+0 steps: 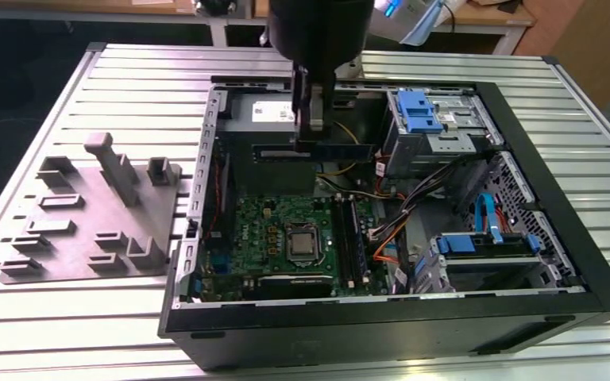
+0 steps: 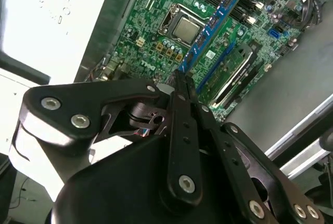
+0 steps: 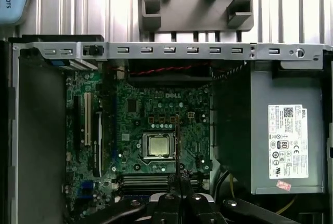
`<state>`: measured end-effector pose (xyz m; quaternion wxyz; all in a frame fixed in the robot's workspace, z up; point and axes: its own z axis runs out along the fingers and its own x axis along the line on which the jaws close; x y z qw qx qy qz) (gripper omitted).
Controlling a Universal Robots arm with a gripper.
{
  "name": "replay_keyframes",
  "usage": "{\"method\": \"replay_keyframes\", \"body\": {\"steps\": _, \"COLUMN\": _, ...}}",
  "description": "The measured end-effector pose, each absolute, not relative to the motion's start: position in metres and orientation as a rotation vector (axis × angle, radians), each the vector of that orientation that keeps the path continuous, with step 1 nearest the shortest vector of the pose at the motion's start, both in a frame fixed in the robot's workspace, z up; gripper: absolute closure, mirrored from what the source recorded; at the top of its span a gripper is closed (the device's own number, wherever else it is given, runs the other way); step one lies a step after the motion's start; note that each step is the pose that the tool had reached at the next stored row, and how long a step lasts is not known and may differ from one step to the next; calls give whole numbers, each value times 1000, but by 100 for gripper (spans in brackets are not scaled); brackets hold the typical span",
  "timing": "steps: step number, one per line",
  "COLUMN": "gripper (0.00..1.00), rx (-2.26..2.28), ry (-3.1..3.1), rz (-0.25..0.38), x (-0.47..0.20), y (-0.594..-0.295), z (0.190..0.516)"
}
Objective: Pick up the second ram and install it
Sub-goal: 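Pick up the second ram and move it above second insertion slot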
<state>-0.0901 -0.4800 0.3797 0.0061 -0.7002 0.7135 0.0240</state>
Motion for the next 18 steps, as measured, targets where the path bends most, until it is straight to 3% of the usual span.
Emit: {"method": "replay_keyframes", "body": {"steps": 18, "gripper": 89, "rx": -2212, "ry": 2216, "rz": 78, "x": -89, "y": -485, "z": 347}}
